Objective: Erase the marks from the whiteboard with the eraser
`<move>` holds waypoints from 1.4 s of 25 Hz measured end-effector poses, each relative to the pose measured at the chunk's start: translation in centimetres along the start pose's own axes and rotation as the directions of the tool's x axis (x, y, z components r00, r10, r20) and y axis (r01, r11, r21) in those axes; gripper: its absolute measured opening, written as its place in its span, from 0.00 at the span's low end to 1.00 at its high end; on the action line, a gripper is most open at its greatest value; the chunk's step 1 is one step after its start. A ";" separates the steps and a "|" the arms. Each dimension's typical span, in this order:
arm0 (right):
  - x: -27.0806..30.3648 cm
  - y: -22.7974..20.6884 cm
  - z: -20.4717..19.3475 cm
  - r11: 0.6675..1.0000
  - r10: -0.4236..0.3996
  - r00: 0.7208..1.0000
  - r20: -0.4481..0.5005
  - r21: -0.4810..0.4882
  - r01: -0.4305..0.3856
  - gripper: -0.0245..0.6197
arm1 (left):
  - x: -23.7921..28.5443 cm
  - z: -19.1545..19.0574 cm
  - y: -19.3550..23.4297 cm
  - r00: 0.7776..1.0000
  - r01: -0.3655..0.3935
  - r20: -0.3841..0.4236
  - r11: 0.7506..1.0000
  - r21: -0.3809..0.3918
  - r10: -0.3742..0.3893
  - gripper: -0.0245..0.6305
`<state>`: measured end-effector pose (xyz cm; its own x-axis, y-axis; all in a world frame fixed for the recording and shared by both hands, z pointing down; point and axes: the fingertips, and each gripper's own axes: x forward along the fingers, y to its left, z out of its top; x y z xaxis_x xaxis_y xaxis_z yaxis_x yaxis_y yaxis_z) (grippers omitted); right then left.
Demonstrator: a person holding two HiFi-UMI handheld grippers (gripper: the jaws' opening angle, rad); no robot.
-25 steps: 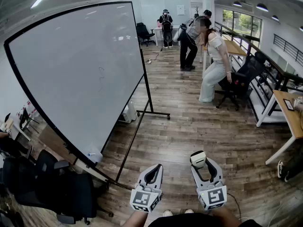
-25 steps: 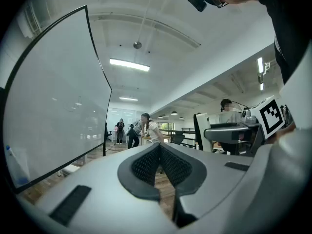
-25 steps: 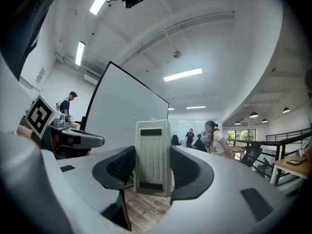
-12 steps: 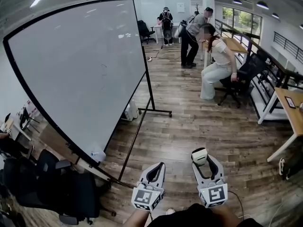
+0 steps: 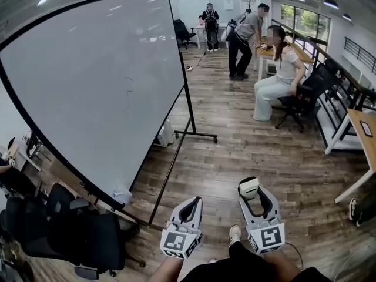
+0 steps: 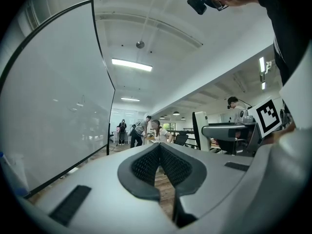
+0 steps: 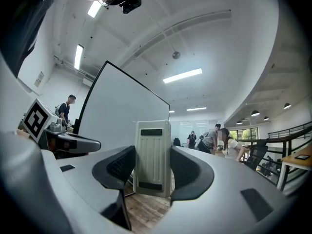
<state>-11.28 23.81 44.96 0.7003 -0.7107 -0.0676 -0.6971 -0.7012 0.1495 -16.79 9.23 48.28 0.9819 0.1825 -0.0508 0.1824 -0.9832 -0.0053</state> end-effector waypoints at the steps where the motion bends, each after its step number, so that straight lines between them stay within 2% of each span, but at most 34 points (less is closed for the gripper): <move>1: 0.9 -0.3 -0.1 1.000 0.012 1.000 0.003 0.003 -0.012 0.42 | 0.7 -0.1 0.5 1.000 -0.005 -0.003 1.000 0.002 0.005 0.07; 6: 5.2 -2.3 -0.9 0.997 0.069 0.998 0.011 0.034 -0.070 0.42 | 5.1 -0.5 2.3 0.999 -0.031 -0.016 1.000 0.001 0.031 0.07; 14: 11.9 -7.4 -1.8 0.991 0.136 0.991 -0.015 -0.014 -0.136 0.42 | 12.9 -0.2 4.2 0.997 -0.080 -0.022 0.997 0.013 0.080 0.07; 21: 17.9 -11.2 -1.2 0.974 0.226 0.974 0.018 -0.031 -0.226 0.42 | 18.3 -0.4 7.0 0.986 -0.166 -0.029 0.986 -0.002 0.165 0.07; 25: 20.7 -13.5 -1.3 0.962 0.271 0.963 0.009 -0.025 -0.271 0.42 | 20.2 -0.3 8.9 0.972 -0.233 -0.024 0.972 -0.021 0.232 0.07; 28: 22.9 -14.1 -0.8 0.953 0.302 0.953 0.032 -0.030 -0.301 0.42 | 21.1 -0.3 10.4 0.960 -0.278 -0.024 0.961 -0.004 0.278 0.07; 35: 29.2 -11.8 -1.3 0.917 0.397 0.916 0.050 -0.045 -0.395 0.42 | 21.8 -0.1 15.9 0.931 -0.366 -0.019 0.931 0.016 0.366 0.07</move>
<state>17.59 11.40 42.50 0.3570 -0.9327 -0.0513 -0.9096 -0.3596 0.2079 7.51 -2.41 47.16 0.9814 -0.1898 -0.0303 -0.1899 -0.9818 -0.0019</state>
